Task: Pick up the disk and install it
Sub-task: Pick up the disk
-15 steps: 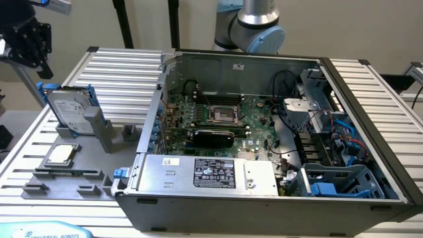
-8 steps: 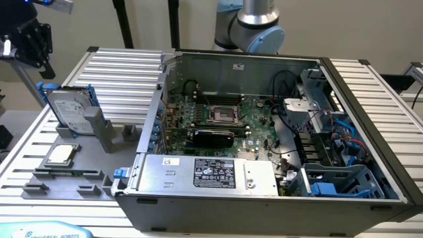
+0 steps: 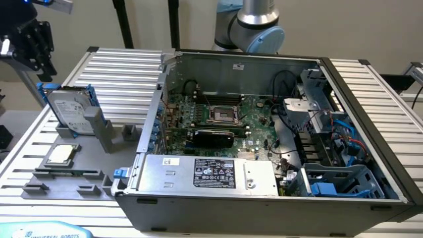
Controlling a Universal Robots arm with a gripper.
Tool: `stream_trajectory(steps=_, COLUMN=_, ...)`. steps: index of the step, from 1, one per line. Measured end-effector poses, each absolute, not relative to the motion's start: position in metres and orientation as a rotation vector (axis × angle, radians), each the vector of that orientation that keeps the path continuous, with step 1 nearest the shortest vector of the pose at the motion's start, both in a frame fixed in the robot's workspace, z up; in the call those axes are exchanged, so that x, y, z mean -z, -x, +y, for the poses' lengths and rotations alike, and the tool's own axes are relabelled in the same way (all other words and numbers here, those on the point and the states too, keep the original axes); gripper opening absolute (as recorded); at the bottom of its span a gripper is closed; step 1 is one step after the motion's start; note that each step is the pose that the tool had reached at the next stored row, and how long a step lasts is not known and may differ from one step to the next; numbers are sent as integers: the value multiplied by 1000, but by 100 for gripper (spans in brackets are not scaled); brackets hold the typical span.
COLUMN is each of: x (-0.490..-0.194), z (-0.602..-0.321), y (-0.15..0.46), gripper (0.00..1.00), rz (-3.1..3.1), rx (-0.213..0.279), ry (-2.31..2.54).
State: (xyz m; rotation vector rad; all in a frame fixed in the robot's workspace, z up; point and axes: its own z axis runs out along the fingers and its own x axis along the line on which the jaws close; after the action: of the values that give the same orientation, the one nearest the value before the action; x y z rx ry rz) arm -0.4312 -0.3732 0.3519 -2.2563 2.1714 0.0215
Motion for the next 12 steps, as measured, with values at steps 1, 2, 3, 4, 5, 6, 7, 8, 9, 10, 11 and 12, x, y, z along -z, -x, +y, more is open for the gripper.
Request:
stream_trajectory(steps=1, x=-352, z=-373, y=431, gripper=30, rz=2172, rx=-22, ry=2256)
stream_trajectory(steps=2, x=-352, z=-373, y=431, gripper=36, rz=2172, rx=-22, ry=2256)
stream_trajectory(steps=3, x=-351, z=-373, y=431, gripper=36, rz=2171, rx=-22, ry=2256)
stream_trajectory(steps=4, x=-350, z=-373, y=431, gripper=42, rz=2171, rx=-22, ry=2256)
stream_trajectory(steps=5, x=-349, z=-374, y=431, gripper=47, rz=2172, rx=-22, ry=2256)
stream_trajectory(steps=6, x=-347, z=-374, y=431, gripper=47, rz=2172, rx=-22, ry=2256)
stream_trajectory(steps=7, x=-346, z=-374, y=431, gripper=54, rz=2173, rx=-22, ry=2255)
stream_trajectory(steps=8, x=-344, z=-374, y=431, gripper=54, rz=2175, rx=-22, ry=2253)
stream_trajectory(steps=9, x=-342, z=-374, y=431, gripper=54, rz=2179, rx=-22, ry=2249)
stream_trajectory(steps=10, x=-340, z=-374, y=431, gripper=54, rz=2183, rx=-21, ry=2245)
stream_trajectory(steps=11, x=-338, z=-374, y=431, gripper=54, rz=2188, rx=-22, ry=2240)
stream_trajectory(steps=12, x=-337, z=-374, y=431, gripper=54, rz=2194, rx=-21, ry=2234)
